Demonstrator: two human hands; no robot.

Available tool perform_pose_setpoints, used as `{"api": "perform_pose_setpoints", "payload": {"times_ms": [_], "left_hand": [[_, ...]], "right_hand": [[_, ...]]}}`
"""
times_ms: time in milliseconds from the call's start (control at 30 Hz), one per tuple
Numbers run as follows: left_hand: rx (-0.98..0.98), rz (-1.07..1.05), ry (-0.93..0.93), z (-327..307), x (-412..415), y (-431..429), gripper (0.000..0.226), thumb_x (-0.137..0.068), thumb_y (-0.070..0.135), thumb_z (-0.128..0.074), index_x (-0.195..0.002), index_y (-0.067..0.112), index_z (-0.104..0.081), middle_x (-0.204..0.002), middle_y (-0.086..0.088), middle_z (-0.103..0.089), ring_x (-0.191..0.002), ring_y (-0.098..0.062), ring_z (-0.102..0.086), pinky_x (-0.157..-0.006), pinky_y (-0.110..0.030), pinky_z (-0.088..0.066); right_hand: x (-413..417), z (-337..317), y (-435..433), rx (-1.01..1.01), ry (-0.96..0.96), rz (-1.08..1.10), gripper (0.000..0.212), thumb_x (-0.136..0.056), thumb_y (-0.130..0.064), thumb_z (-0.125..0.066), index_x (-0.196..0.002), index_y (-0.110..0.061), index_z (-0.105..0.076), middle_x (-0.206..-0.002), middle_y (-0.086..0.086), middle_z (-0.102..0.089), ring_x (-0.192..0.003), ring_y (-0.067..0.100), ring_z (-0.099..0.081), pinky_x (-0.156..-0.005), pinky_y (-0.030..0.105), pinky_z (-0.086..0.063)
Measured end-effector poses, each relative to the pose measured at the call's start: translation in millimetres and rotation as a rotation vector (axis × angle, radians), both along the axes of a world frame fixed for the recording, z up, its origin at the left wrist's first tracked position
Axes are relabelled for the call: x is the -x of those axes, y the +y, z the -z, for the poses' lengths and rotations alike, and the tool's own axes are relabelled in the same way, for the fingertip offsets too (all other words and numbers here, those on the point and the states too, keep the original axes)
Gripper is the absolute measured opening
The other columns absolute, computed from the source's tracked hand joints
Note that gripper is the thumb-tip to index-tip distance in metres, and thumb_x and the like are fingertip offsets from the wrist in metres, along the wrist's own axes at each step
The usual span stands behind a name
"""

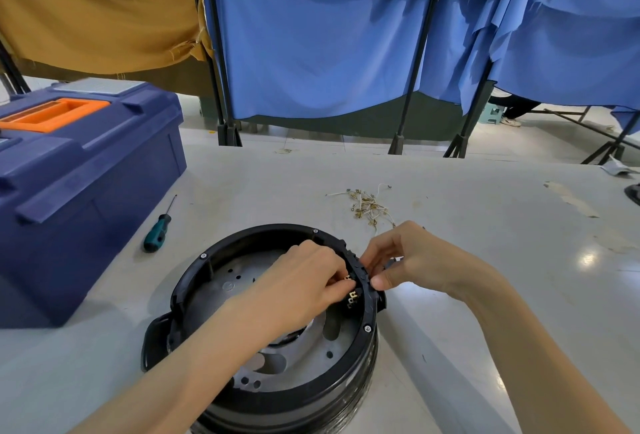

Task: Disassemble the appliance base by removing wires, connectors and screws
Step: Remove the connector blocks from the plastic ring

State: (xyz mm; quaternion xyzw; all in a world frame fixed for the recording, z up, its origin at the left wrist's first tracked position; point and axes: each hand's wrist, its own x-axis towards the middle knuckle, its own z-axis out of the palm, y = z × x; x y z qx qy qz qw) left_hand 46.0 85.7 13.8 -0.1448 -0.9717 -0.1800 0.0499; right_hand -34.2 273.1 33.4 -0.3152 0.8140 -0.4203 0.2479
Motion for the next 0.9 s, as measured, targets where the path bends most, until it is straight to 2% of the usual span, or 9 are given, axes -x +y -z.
{"api": "perform_pose_setpoints", "payload": {"times_ms": [300, 400, 767, 900], "left_hand": [[-0.011, 0.058, 0.046, 2.8, -4.2, 4.0, 0.031, -0.097, 0.027, -0.051, -0.079, 0.007, -0.065, -0.077, -0.003, -0.061, -0.071, -0.019, -0.057, -0.072, -0.041, -0.046], [-0.073, 0.062, 0.037, 4.1, -2.5, 2.7, 0.026, -0.097, 0.024, -0.052, -0.082, 0.008, -0.067, -0.082, -0.003, -0.063, -0.07, -0.016, -0.062, -0.072, -0.04, -0.048], [-0.084, 0.025, 0.037, 7.3, -3.6, 6.0, 0.023, -0.098, 0.024, -0.051, -0.089, 0.008, -0.065, -0.086, -0.003, -0.063, -0.073, -0.021, -0.064, -0.074, -0.04, -0.049], [-0.182, 0.014, 0.003, 6.8, -1.7, 3.4, 0.02, -0.096, 0.022, -0.056, -0.085, 0.008, -0.067, -0.074, 0.0, -0.064, -0.058, -0.014, -0.065, -0.067, -0.035, -0.052]], "right_hand": [[-0.3, 1.5, -2.7, -0.007, -0.011, 0.034, 0.015, -0.072, 0.008, -0.075, -0.081, -0.005, -0.074, -0.071, -0.001, -0.07, -0.071, 0.009, -0.062, -0.067, 0.011, -0.047], [-1.0, 1.7, -2.3, 0.001, -0.013, 0.037, 0.015, -0.072, 0.007, -0.076, -0.081, -0.005, -0.074, -0.07, -0.002, -0.07, -0.069, 0.007, -0.062, -0.065, 0.011, -0.046], [1.0, 3.5, -2.4, 0.004, -0.032, 0.035, 0.013, -0.073, 0.008, -0.076, -0.082, -0.001, -0.073, -0.066, -0.002, -0.068, -0.059, 0.003, -0.057, -0.06, 0.01, -0.044], [1.6, 4.9, -1.0, 0.015, -0.05, 0.045, 0.016, -0.073, 0.006, -0.077, -0.088, 0.004, -0.073, -0.071, 0.005, -0.068, -0.063, 0.007, -0.059, -0.062, 0.012, -0.045]]}}
